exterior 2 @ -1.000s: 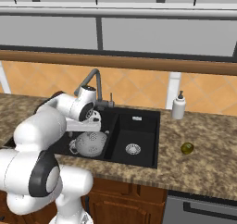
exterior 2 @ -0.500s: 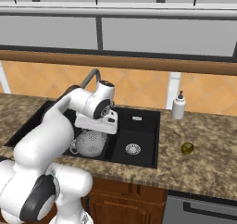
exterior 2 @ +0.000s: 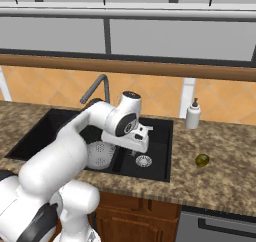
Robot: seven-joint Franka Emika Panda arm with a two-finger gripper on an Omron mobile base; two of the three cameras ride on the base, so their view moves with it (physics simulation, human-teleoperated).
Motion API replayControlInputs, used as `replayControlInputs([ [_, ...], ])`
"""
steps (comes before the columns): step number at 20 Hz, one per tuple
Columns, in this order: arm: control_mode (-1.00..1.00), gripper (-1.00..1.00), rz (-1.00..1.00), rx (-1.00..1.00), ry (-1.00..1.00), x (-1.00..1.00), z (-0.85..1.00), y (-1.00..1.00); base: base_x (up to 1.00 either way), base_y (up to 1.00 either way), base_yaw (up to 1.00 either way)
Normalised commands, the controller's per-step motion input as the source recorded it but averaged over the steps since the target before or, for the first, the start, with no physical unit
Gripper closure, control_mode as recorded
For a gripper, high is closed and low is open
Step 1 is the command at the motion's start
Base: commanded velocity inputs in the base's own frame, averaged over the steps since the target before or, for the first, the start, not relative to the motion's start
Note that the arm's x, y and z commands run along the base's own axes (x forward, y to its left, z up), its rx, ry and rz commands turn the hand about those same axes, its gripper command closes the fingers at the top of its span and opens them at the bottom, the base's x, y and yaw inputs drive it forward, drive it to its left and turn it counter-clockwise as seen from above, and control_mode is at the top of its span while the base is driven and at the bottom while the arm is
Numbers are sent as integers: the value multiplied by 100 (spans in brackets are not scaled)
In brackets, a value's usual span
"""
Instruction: Put the colander in the sink, put the kiwi in the colander, and turn on the sink faucet and pour water over the colander.
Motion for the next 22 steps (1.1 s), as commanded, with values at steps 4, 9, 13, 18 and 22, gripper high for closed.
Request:
replayControlInputs([
  [4, -100, -100, -27, -12, 0, 0, 0, -81, 0, 0, 0],
  [9, -100, -100, -25, -14, 0, 0, 0, -73, 0, 0, 0],
  [13, -100, -100, -18, -11, 0, 1, 0, -75, 0, 0, 0],
  [18, -100, -100, -11, -3, 0, 8, 0, -79, 0, 0, 0],
  [22, -100, -100, 0, 0, 1, 19, 0, -67, 0, 0, 0],
])
